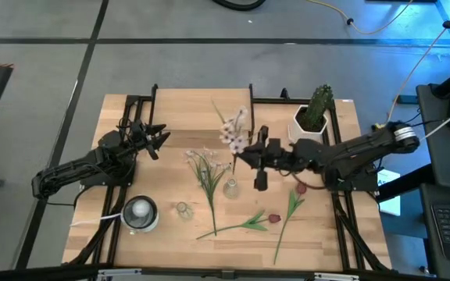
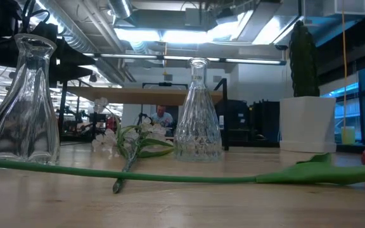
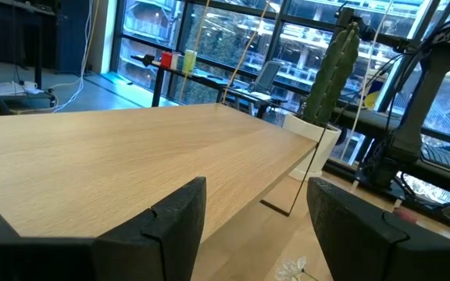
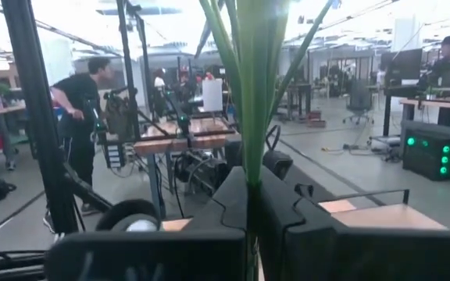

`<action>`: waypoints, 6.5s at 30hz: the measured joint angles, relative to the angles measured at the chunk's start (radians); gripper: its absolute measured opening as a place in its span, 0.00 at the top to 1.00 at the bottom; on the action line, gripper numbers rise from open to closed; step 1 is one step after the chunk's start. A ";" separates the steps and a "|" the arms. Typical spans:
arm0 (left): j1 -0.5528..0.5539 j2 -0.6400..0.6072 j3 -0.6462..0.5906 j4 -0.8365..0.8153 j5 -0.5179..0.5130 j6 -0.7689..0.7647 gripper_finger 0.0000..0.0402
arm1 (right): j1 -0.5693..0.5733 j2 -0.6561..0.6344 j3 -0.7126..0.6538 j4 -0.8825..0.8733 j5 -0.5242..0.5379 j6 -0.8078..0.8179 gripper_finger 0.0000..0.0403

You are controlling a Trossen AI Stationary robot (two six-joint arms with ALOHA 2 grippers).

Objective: Pick and place flowers into a vace then onto a shelf
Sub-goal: Put the right white flowers into the right transparent vase, then put the right red flower into the right transparent vase

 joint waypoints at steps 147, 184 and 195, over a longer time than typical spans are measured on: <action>0.000 0.000 0.000 0.000 0.000 0.079 0.46 | 0.095 -0.019 -0.221 -0.612 -0.607 1.159 0.34; 0.000 0.000 0.000 0.000 0.007 -0.091 0.46 | 0.361 -0.027 -0.102 -1.678 -0.253 2.167 0.49; 0.000 0.000 0.000 0.000 0.004 -0.090 0.46 | 0.361 0.092 -0.102 -1.673 -0.252 2.230 0.49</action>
